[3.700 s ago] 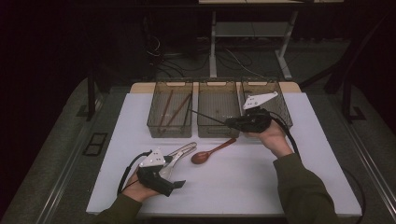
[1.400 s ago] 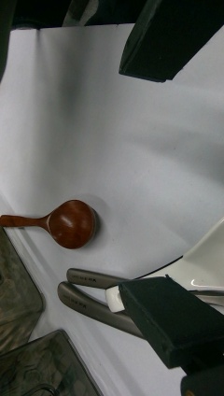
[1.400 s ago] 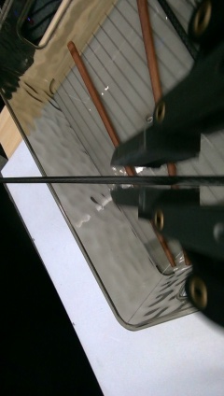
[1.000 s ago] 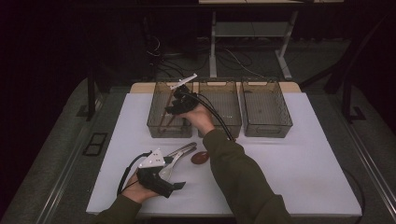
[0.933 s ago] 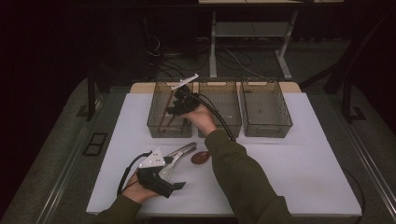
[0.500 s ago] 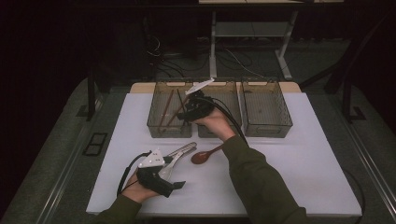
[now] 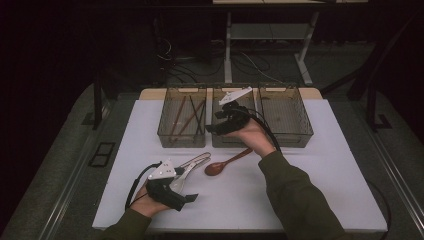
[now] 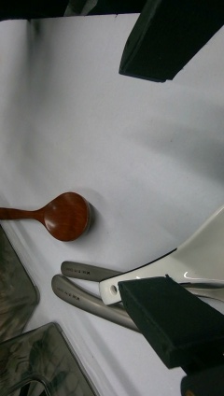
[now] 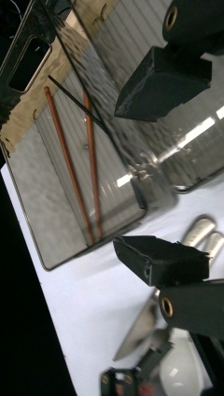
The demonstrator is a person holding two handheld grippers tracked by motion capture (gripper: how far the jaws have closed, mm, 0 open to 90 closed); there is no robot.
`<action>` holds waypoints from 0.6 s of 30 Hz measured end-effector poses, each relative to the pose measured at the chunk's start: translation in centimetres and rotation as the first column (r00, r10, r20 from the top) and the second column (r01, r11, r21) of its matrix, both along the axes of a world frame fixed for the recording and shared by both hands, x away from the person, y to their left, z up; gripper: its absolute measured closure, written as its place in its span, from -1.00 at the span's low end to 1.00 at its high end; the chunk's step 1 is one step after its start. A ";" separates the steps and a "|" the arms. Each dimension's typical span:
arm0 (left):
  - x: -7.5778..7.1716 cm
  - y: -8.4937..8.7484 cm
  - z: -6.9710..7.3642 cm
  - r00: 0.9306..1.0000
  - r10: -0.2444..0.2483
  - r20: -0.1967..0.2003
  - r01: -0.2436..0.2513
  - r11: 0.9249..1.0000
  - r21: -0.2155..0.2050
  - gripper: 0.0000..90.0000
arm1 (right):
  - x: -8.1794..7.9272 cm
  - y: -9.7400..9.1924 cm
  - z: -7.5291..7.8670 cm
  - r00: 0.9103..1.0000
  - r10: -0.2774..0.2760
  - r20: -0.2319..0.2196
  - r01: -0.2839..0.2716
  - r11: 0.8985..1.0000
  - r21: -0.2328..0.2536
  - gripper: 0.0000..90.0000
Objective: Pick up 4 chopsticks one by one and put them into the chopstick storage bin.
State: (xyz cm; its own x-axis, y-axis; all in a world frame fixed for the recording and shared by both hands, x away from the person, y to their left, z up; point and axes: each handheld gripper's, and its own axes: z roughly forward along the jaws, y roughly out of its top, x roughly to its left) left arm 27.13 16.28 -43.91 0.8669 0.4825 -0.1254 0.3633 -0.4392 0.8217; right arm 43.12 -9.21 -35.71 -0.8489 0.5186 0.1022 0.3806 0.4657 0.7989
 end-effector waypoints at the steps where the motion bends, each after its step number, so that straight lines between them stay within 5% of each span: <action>1: 0.0 0.0 0.0 1.000 0.000 0.001 0.000 1.000 -0.001 -1.00 | -0.2 -0.3 0.0 1.000 0.003 0.003 -0.003 1.000 -0.001 -0.34; 18: -0.1 -0.2 0.0 1.000 0.005 0.001 -0.005 1.000 0.002 -1.00 | -3.6 -6.6 -1.4 1.000 -0.014 -0.005 0.014 0.999 0.051 -0.41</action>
